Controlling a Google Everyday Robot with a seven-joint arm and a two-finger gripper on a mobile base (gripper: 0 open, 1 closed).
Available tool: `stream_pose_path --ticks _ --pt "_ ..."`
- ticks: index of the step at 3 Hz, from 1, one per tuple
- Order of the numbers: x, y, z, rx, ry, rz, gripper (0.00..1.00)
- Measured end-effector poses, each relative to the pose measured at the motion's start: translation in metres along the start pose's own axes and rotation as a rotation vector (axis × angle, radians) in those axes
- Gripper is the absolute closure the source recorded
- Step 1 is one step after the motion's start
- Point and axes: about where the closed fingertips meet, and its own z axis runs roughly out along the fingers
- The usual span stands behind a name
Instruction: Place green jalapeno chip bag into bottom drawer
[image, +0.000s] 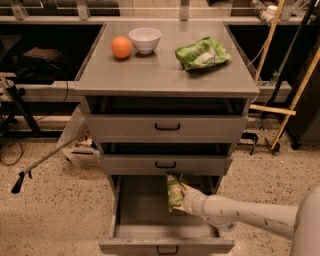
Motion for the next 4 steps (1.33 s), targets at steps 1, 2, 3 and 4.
stream_pose_path --ticks 1,2,3,4 --pt "0.041 -0.008 0.03 -0.027 -0.012 0.024 1.0" --pt "0.072 -0.007 0.058 -0.101 0.032 0.026 1.0" --pt "0.096 0.013 0.089 -0.212 0.121 -0.015 1.0" --pt "0.129 0.054 0.106 -0.306 0.222 -0.038 1.0"
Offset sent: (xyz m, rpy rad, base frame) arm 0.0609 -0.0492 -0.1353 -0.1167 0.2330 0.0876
